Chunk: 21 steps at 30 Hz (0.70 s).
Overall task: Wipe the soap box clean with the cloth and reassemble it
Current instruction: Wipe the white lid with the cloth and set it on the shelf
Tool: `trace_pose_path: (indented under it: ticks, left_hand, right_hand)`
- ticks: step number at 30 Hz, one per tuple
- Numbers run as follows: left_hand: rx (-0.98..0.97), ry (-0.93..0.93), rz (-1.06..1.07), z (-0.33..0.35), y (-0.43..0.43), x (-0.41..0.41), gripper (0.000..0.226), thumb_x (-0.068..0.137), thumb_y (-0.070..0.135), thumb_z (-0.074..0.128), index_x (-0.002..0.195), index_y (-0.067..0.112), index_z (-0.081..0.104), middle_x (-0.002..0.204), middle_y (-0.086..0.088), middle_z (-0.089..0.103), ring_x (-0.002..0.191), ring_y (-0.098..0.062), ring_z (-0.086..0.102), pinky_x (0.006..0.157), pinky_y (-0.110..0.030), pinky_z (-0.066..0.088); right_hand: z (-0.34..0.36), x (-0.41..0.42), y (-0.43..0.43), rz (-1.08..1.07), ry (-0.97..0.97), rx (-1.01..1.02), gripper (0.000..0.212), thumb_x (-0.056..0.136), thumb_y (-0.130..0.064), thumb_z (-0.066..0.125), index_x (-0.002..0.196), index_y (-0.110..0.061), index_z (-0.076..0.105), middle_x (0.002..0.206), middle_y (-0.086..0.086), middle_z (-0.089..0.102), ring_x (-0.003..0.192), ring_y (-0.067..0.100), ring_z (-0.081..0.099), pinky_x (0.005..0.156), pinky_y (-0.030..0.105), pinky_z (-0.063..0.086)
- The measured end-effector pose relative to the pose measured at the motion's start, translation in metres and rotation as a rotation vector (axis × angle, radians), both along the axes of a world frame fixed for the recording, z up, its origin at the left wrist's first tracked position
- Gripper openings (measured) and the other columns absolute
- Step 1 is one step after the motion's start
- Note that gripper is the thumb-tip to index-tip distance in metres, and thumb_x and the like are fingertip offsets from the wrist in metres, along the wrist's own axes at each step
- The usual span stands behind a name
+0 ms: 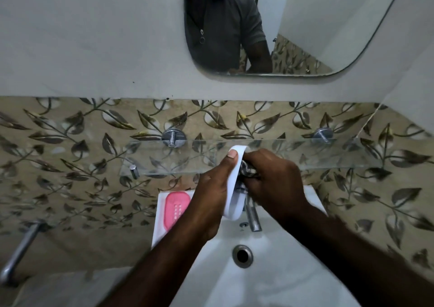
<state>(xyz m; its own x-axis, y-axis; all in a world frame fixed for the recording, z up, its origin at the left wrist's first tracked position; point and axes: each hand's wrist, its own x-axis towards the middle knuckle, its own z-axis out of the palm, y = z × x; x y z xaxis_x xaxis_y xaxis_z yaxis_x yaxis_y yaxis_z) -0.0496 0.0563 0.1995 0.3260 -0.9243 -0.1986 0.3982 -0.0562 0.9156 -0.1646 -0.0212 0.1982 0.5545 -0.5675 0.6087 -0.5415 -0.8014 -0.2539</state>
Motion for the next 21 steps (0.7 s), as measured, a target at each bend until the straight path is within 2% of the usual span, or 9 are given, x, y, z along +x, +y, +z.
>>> trace_pose_path:
  ticks: [3, 5, 7, 10, 13, 15, 16, 18, 21]
  left_hand:
    - [-0.011, 0.031, 0.029, -0.002, 0.002, -0.007, 0.046, 0.079, 0.048, 0.060, 0.106, 0.013, 0.072, 0.100, -0.011, 0.075, 0.092, -0.023, 0.072, 0.083, -0.035, 0.057]
    - [-0.046, -0.002, 0.091, -0.001, 0.002, -0.007, 0.043, 0.072, 0.051, 0.061, 0.094, 0.017, 0.075, 0.095, -0.012, 0.076, 0.091, -0.025, 0.073, 0.085, -0.038, 0.057]
    - [-0.113, -0.069, 0.141, 0.003, 0.000, -0.006, 0.035, 0.072, 0.054, 0.064, 0.081, 0.023, 0.077, 0.091, -0.012, 0.076, 0.089, -0.027, 0.072, 0.084, -0.041, 0.057]
    - [-0.208, -0.151, 0.149, 0.010, -0.002, -0.005, 0.037, 0.077, 0.057, 0.065, 0.091, 0.025, 0.076, 0.097, -0.016, 0.074, 0.096, -0.034, 0.069, 0.088, -0.050, 0.054]
    - [-0.262, -0.126, 0.099, 0.015, -0.007, -0.005, 0.050, 0.077, 0.053, 0.060, 0.111, 0.018, 0.070, 0.106, -0.020, 0.071, 0.103, -0.039, 0.066, 0.092, -0.055, 0.051]
    - [-0.272, -0.177, 0.028, 0.012, -0.010, -0.006, 0.051, 0.081, 0.049, 0.062, 0.123, 0.020, 0.063, 0.117, -0.014, 0.068, 0.109, -0.034, 0.064, 0.095, -0.053, 0.050]
    - [-0.265, -0.198, -0.004, 0.009, -0.011, -0.006, 0.049, 0.082, 0.047, 0.063, 0.125, 0.025, 0.061, 0.119, -0.009, 0.068, 0.110, -0.028, 0.065, 0.095, -0.048, 0.052]
    - [-0.234, -0.202, -0.067, 0.003, -0.010, -0.003, 0.049, 0.078, 0.047, 0.067, 0.125, 0.034, 0.058, 0.118, -0.002, 0.069, 0.109, -0.023, 0.066, 0.092, -0.043, 0.054]
    - [-0.196, -0.265, -0.101, -0.005, -0.010, 0.005, 0.065, 0.063, 0.061, 0.071, 0.123, 0.051, 0.050, 0.120, 0.002, 0.066, 0.107, -0.016, 0.066, 0.092, -0.042, 0.054]
  right_hand:
    - [-0.004, 0.002, 0.013, 0.010, -0.082, 0.284, 0.006, 0.078, -0.019, 0.068, 0.083, -0.018, 0.069, 0.075, -0.001, 0.070, 0.067, 0.020, 0.066, 0.059, 0.037, 0.052]
    - [-0.006, 0.003, 0.026, 0.017, -0.145, 0.500, 0.014, 0.082, -0.021, 0.067, 0.070, -0.013, 0.063, 0.064, 0.001, 0.067, 0.059, 0.017, 0.063, 0.056, 0.036, 0.050]
    - [-0.002, 0.003, 0.040, 0.099, -0.260, 0.749, 0.020, 0.085, -0.021, 0.067, 0.069, -0.010, 0.062, 0.064, 0.007, 0.066, 0.062, 0.023, 0.065, 0.058, 0.038, 0.051]
    - [0.016, -0.002, 0.047, 0.267, -0.471, 1.056, 0.014, 0.095, -0.011, 0.061, 0.087, -0.004, 0.070, 0.082, 0.017, 0.073, 0.081, 0.034, 0.071, 0.073, 0.045, 0.057]
    - [0.024, -0.004, 0.043, 0.341, -0.741, 1.294, 0.023, 0.096, -0.004, 0.052, 0.095, -0.008, 0.075, 0.095, 0.016, 0.076, 0.088, 0.029, 0.074, 0.074, 0.034, 0.060]
    - [0.024, -0.005, 0.038, 0.375, -0.942, 1.396, 0.020, 0.092, -0.014, 0.059, 0.098, -0.008, 0.077, 0.102, 0.021, 0.074, 0.093, 0.030, 0.073, 0.080, 0.037, 0.059]
    - [0.023, -0.006, 0.034, 0.392, -1.014, 1.419, 0.025, 0.087, -0.024, 0.067, 0.103, -0.007, 0.075, 0.107, 0.023, 0.073, 0.097, 0.033, 0.072, 0.084, 0.040, 0.057]
    - [0.022, -0.009, 0.029, 0.385, -0.984, 1.392, 0.047, 0.081, -0.039, 0.074, 0.111, -0.004, 0.071, 0.110, 0.026, 0.071, 0.102, 0.038, 0.070, 0.089, 0.046, 0.055]
    - [0.018, -0.014, 0.023, 0.353, -0.868, 1.325, 0.038, 0.087, -0.030, 0.064, 0.111, -0.001, 0.069, 0.108, 0.029, 0.070, 0.101, 0.044, 0.069, 0.089, 0.050, 0.056]
